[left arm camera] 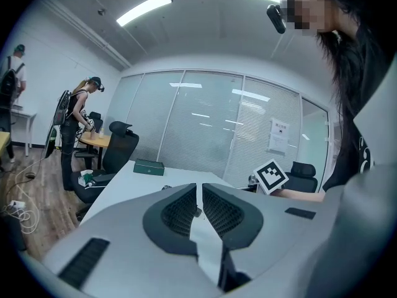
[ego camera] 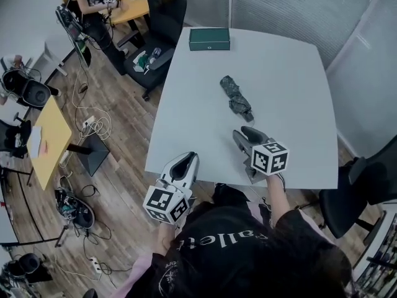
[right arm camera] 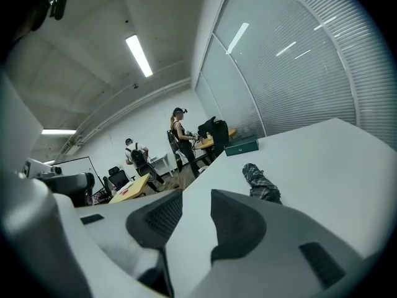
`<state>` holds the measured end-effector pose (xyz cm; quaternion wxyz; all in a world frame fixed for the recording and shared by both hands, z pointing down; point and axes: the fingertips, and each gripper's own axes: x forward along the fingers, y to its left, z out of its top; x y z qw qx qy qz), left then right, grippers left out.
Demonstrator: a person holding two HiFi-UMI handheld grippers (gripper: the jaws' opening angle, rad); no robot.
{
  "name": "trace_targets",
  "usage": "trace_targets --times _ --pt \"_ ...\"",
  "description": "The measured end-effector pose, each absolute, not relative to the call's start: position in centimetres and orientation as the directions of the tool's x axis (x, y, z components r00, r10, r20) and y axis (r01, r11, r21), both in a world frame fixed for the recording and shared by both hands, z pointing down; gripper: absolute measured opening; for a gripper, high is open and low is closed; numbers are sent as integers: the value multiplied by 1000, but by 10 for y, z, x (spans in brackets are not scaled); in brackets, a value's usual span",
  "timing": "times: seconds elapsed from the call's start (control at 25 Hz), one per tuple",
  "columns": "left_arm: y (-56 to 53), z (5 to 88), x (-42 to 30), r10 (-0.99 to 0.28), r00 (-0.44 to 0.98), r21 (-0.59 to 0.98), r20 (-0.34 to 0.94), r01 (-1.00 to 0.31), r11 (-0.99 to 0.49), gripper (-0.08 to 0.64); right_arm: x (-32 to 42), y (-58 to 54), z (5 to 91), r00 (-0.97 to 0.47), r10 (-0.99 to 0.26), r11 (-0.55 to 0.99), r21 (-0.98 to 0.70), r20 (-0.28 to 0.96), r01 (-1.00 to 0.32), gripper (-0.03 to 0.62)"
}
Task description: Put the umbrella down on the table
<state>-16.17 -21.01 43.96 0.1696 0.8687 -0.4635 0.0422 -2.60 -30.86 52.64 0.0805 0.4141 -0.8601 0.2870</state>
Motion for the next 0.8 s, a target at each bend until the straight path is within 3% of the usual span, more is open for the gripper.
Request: trace_targets --times 0.8 --pt "-85 454 -158 -730 642 307 233 -761 -571 31 -46 -147 504 -637 -687 459 -470 350 -754 121"
